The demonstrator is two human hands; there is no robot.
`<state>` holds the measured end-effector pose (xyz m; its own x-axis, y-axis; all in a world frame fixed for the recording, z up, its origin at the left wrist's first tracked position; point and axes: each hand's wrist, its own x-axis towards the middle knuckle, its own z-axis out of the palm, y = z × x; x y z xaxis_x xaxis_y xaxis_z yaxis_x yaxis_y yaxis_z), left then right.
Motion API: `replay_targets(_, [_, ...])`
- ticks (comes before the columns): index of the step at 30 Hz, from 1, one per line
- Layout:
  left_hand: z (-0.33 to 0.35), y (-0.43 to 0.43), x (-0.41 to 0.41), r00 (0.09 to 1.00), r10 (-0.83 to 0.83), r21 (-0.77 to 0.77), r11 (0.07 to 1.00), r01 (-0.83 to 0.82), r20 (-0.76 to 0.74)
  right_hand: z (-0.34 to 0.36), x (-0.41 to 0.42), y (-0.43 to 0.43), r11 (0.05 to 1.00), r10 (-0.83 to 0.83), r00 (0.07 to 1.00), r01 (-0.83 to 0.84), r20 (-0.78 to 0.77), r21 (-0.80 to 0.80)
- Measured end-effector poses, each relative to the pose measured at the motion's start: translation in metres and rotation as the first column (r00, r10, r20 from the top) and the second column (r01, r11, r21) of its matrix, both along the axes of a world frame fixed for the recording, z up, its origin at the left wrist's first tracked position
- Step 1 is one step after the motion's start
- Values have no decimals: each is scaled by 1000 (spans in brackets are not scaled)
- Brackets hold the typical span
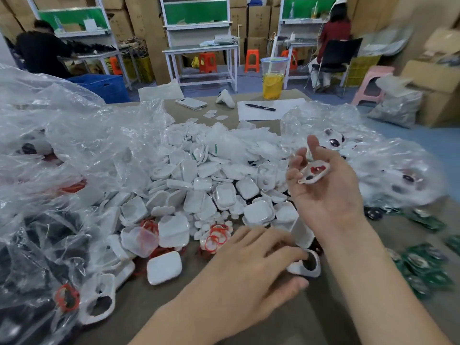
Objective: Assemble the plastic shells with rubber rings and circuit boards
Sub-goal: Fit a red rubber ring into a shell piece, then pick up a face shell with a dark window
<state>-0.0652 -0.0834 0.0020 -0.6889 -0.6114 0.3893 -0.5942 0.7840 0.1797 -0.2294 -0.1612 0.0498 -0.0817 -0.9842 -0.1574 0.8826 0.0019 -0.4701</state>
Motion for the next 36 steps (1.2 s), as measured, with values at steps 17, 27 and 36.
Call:
replay_targets(17, [-5, -15, -48, 972, 111, -243, 968, -59, 206, -5, -3, 20, 814, -566, 291, 49, -771, -579])
replay_targets(27, [1, -25, -70, 950, 210, -260, 954, -148, 229, 2, -40, 1, 972, -164, 958, 116, -236, -203])
replay_targets(36, [15, -24, -5, 851, 304, 341, 926, -159, -428, -6, -13, 7, 973, -43, 841, -87, -539, -214])
